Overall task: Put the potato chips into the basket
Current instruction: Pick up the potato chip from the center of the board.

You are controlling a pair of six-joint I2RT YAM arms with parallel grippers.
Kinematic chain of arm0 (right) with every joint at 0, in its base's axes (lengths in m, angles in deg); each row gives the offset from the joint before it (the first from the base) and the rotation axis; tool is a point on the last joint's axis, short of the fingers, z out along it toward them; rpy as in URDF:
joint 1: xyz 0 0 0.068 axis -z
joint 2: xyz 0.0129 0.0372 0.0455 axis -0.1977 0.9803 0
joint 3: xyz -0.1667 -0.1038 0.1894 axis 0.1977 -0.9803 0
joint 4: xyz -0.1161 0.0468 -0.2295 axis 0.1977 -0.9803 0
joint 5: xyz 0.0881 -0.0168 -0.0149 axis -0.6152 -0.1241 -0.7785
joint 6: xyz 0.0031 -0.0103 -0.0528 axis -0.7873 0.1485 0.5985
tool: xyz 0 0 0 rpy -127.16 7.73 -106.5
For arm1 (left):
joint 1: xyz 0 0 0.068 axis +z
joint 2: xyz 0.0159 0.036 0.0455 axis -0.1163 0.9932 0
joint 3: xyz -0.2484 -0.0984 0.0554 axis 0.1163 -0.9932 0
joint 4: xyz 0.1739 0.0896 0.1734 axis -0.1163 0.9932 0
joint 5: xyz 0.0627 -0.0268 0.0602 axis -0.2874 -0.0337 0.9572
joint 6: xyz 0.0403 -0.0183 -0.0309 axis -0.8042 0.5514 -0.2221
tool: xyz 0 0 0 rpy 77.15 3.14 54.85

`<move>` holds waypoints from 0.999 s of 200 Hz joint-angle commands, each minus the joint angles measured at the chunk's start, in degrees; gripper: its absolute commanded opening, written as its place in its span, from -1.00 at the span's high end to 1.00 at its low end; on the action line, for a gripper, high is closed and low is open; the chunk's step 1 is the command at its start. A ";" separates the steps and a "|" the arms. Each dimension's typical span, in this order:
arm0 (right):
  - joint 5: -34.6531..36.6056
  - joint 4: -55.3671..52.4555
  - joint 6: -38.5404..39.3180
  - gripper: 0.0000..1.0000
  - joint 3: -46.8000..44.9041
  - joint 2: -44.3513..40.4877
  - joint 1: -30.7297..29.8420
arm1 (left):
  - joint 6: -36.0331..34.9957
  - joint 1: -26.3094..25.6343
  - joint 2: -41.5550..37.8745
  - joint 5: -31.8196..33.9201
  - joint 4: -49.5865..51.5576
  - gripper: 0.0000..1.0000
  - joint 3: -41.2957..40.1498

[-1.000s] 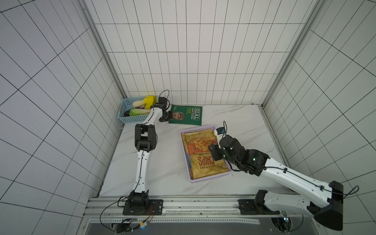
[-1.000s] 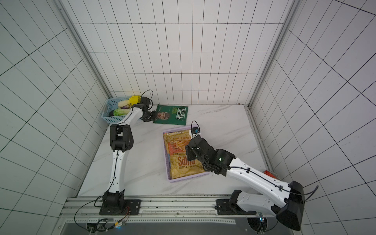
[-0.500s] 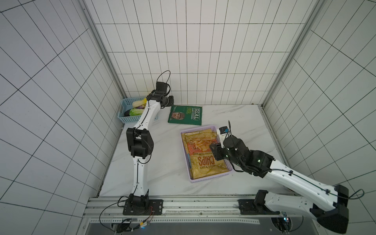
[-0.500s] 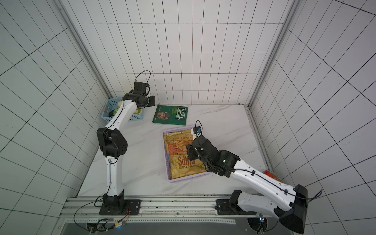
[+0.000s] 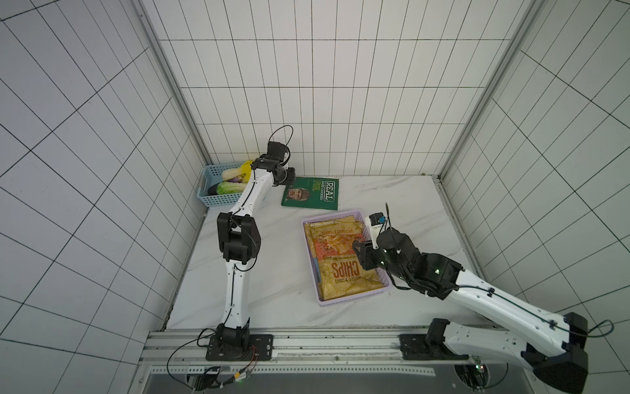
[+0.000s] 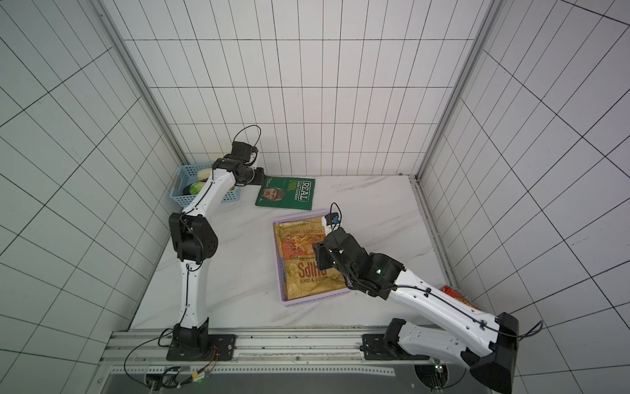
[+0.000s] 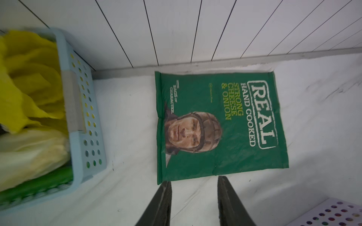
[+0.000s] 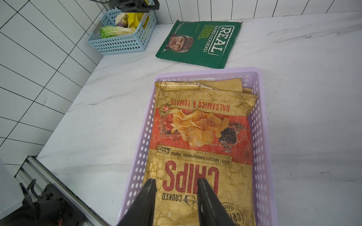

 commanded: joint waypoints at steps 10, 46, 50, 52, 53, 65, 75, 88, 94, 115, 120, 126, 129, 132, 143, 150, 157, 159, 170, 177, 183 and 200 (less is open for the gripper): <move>-0.14 -0.82 -0.20 0.24 -1.76 0.28 -0.62 | 6.70 1.00 -2.10 -1.76 1.19 -0.04 -7.82; -0.22 -0.63 -0.20 0.24 -1.35 1.05 -0.67 | 18.68 4.31 -5.81 -13.91 -10.56 -0.35 -22.45; -0.15 -0.62 -0.24 0.24 -1.30 1.09 -0.69 | 19.91 4.47 -5.81 -14.64 -11.32 -0.35 -23.22; -0.20 -0.64 -0.23 0.24 -1.30 1.09 -0.70 | 20.35 4.55 -5.81 -14.92 -11.75 -0.36 -23.64; -0.21 -0.63 -0.23 0.24 -1.30 1.14 -0.67 | 20.59 4.58 -5.81 -14.95 -11.95 -0.36 -23.83; -0.12 -0.53 -0.38 0.24 -1.30 1.28 -0.69 | 22.52 4.72 -6.03 -15.49 -14.27 -0.36 -26.54; -0.05 -0.50 -0.49 0.24 -1.30 1.40 -0.65 | 24.37 4.77 -6.57 -16.19 -17.39 -0.37 -29.50; 0.16 -0.35 -0.48 0.24 -1.21 1.58 -0.69 | 27.77 4.88 -7.48 -18.24 -23.48 -0.40 -33.93; 0.19 -0.35 -0.45 0.24 -1.12 1.70 -0.66 | 29.88 5.08 -7.93 -19.02 -26.65 -0.43 -36.23; 0.52 -0.49 -0.56 0.24 -0.77 2.28 -0.77 | 36.08 5.45 -8.30 -20.85 -35.75 -0.50 -40.04; 0.57 -0.54 -0.57 0.24 -0.68 2.40 -0.73 | 37.04 5.41 -8.07 -21.44 -36.98 -0.51 -40.06; 0.65 -0.62 -0.64 0.24 -0.68 2.55 -0.73 | 38.13 5.32 -7.57 -21.99 -37.99 -0.52 -39.81; 0.71 -0.66 -0.70 0.24 -0.68 2.58 -0.79 | 38.66 5.31 -7.42 -22.20 -38.48 -0.52 -39.69; 0.74 -0.62 -0.74 0.24 -0.77 2.63 -0.74 | 39.19 5.32 -7.13 -22.45 -38.92 -0.53 -39.55; 1.04 -0.70 -0.83 0.24 -0.77 2.92 -0.73 | 40.89 5.35 -6.16 -22.86 -40.48 -0.55 -39.16; 1.18 -0.71 -0.84 0.24 -0.77 3.10 -0.79 | 41.69 5.37 -5.55 -22.97 -41.56 -0.57 -39.02; 1.35 -0.80 -0.84 0.24 -0.68 3.28 -0.73 | 42.23 5.36 -4.93 -22.93 -42.30 -0.58 -38.67; 1.40 -0.79 -0.79 0.24 -0.68 3.39 -0.77 | 42.32 5.35 -4.76 -22.94 -42.48 -0.58 -38.51; 1.66 -0.79 -0.76 0.24 -0.53 3.63 -0.73 | 42.74 5.42 -3.49 -22.56 -42.74 -0.58 -37.40; 1.71 -0.82 -0.75 0.24 -0.42 3.81 -0.75 | 43.09 5.40 -2.68 -22.54 -42.89 -0.58 -36.76; 1.78 -0.84 -0.64 0.24 -0.34 3.92 -0.77 | 43.38 5.45 -2.07 -22.54 -43.00 -0.58 -36.24; 1.96 -0.81 -0.47 0.24 -0.41 4.08 -0.73 | 44.66 5.29 -0.81 -22.54 -44.47 -0.55 -35.80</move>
